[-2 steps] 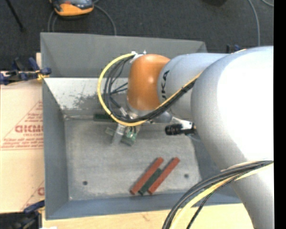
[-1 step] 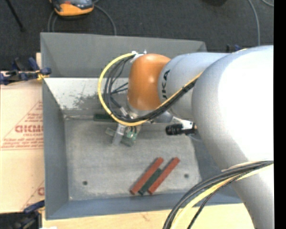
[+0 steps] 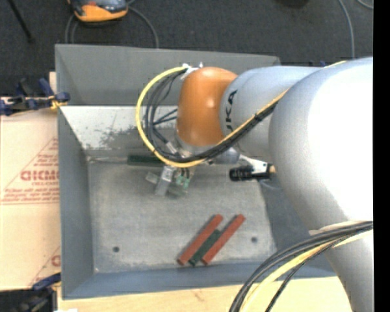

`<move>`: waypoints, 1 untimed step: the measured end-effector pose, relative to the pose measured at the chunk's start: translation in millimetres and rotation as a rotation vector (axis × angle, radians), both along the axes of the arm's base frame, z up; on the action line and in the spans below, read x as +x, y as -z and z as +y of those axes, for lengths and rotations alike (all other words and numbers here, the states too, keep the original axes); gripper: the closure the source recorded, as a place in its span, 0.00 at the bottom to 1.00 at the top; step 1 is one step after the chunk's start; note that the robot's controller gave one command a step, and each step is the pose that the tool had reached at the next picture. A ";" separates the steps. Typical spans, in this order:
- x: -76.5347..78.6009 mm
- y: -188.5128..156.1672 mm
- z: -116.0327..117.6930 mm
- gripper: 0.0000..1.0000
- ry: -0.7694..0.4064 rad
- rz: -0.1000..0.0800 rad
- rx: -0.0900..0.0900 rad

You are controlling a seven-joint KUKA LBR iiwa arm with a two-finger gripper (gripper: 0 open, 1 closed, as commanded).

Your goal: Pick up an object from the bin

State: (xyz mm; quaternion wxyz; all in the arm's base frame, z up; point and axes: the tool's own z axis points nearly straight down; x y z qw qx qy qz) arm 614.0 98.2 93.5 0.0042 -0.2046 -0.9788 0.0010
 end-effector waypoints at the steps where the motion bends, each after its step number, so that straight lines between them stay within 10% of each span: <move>1: 2.1 -22.9 0.3 1.00 0.000 -0.007 0.001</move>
Offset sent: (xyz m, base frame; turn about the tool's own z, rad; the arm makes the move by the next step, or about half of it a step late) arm 0.0002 0.0000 0.0043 0.0000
